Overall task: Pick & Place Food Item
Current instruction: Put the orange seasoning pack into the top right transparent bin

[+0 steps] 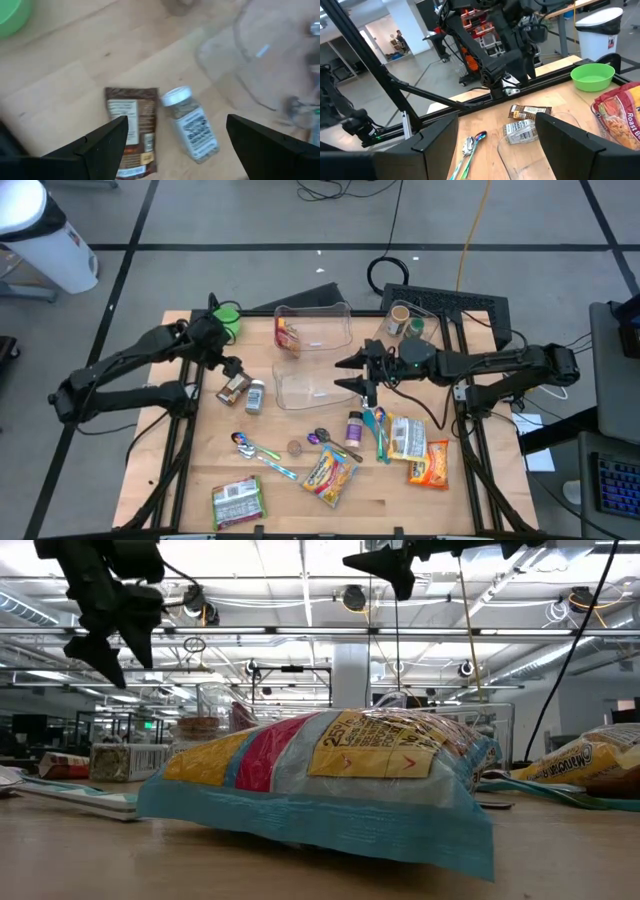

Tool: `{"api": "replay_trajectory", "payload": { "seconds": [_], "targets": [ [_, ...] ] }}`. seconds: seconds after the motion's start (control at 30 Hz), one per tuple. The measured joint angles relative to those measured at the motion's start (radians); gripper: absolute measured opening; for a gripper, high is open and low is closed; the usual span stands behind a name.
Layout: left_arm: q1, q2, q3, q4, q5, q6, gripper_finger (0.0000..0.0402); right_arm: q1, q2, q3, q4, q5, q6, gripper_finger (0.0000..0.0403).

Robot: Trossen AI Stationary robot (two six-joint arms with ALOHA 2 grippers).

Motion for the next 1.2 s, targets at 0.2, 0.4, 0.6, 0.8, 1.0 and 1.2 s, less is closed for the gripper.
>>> {"api": "replay_trajectory", "payload": {
  "seconds": [0.2,0.4,0.6,0.8,1.0,1.2],
  "targets": [
    [0.075,0.110,0.000,-0.029,0.030,0.086,0.0344,-0.002,0.000,0.000,0.000,0.001,0.027,0.0258],
    [0.123,0.235,0.000,-0.019,0.052,0.209,0.0344,-0.002,0.000,0.000,0.000,-0.001,0.041,0.0258],
    [0.167,0.340,0.000,-0.014,0.104,0.305,0.0344,-0.001,0.000,0.000,0.000,-0.003,0.061,0.0258],
    [0.199,0.427,0.000,0.024,0.107,0.338,0.0344,0.000,0.000,0.000,0.000,-0.007,0.082,0.0258],
    [0.206,0.514,0.000,0.052,0.133,0.365,0.0344,0.000,0.000,0.000,0.000,-0.007,0.082,0.0258],
    [0.206,0.588,0.000,0.062,0.117,0.381,0.0344,0.000,0.000,0.000,0.000,-0.007,0.082,0.0258]
  ]
}}
